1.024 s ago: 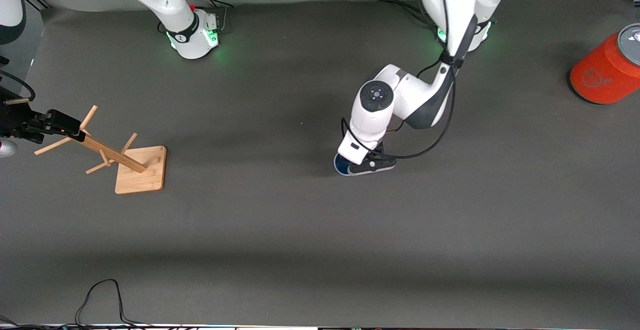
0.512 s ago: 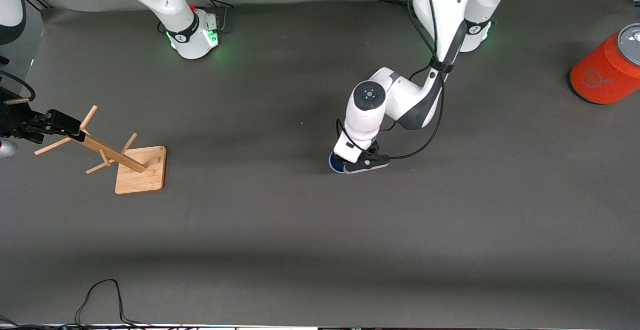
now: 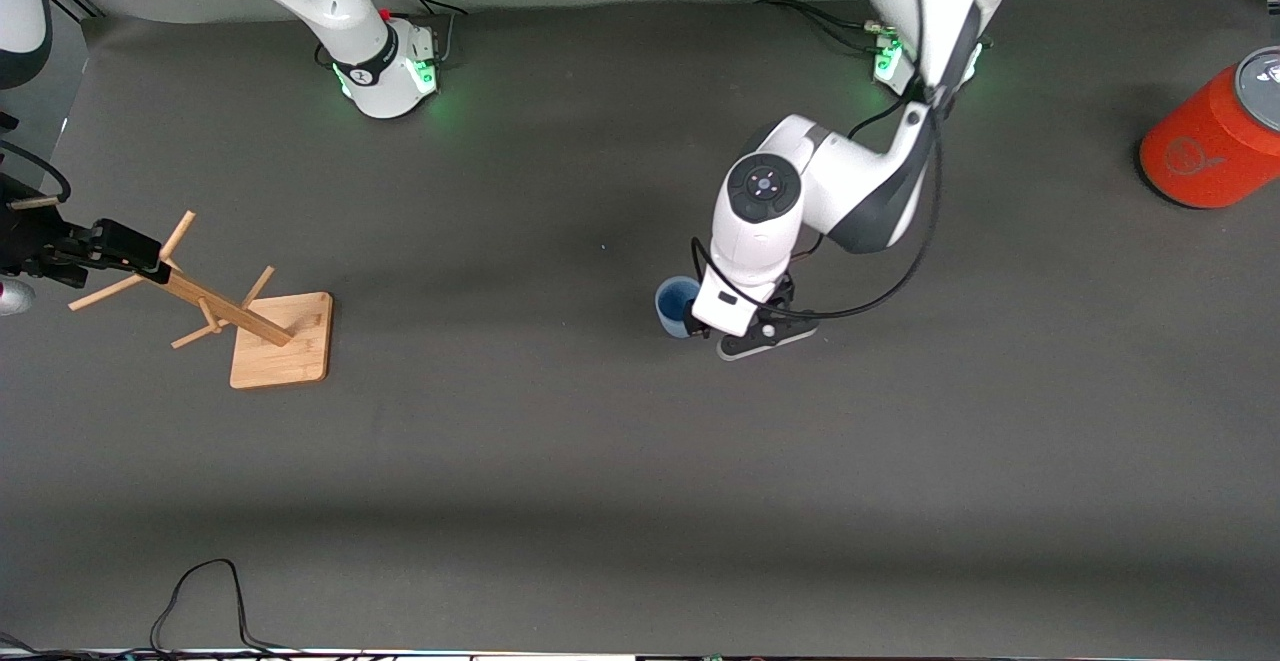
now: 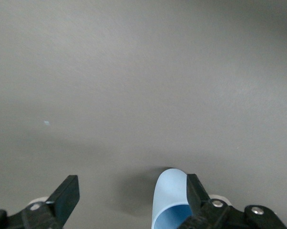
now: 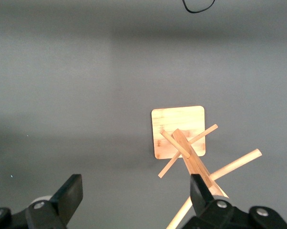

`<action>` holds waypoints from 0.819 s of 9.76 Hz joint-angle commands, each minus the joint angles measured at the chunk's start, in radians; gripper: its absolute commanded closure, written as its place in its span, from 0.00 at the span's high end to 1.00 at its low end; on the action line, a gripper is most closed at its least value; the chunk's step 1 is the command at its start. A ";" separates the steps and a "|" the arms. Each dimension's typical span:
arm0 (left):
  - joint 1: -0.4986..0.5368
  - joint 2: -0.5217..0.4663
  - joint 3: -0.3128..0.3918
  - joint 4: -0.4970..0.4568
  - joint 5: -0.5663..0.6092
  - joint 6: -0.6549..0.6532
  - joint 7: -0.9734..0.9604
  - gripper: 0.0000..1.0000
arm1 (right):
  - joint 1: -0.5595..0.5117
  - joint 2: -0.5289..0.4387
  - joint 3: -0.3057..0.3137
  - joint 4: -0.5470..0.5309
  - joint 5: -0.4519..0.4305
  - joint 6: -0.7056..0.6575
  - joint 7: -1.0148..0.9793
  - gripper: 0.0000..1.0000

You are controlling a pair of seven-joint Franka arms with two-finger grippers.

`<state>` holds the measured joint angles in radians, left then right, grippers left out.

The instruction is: Rotate and upright cup with both arms

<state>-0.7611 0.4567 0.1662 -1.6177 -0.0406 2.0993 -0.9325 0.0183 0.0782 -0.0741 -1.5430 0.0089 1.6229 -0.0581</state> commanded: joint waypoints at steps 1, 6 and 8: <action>0.055 -0.010 0.024 0.137 0.016 -0.157 0.004 1.00 | -0.006 -0.015 0.005 -0.005 -0.007 -0.005 -0.022 1.00; 0.290 -0.171 0.067 0.134 0.030 -0.336 0.418 1.00 | -0.006 -0.015 0.005 -0.006 -0.007 -0.005 -0.023 1.00; 0.371 -0.226 0.078 0.133 0.033 -0.411 0.594 1.00 | -0.006 -0.015 0.005 -0.003 -0.007 -0.005 -0.022 1.00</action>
<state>-0.4228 0.2822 0.2467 -1.4673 -0.0198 1.7338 -0.4280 0.0183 0.0782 -0.0729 -1.5430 0.0089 1.6229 -0.0581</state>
